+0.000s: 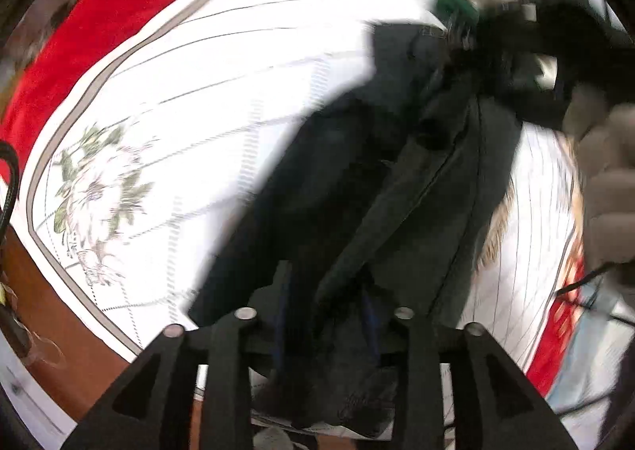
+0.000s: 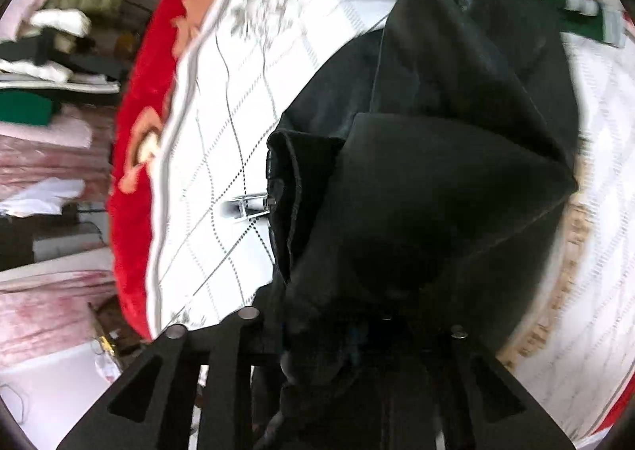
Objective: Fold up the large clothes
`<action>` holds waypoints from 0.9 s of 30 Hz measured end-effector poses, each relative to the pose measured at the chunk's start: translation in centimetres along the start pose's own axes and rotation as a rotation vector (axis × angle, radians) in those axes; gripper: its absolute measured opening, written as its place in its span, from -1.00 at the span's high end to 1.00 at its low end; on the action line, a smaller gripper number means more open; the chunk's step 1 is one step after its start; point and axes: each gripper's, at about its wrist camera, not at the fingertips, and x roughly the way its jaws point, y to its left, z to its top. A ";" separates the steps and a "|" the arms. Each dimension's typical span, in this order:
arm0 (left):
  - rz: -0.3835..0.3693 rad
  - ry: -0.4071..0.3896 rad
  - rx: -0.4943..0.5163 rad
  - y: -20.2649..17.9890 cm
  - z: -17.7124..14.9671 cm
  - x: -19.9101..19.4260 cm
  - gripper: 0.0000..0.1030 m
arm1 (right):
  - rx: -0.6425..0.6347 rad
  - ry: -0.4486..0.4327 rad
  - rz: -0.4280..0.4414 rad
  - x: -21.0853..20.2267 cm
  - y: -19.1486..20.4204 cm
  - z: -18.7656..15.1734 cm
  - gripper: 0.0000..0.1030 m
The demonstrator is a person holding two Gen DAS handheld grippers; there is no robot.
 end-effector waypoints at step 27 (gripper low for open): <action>0.358 -0.024 -0.013 3.5 2.3 3.0 -0.83 | 0.227 -0.135 0.340 -1.1 -22.3 1.1 0.38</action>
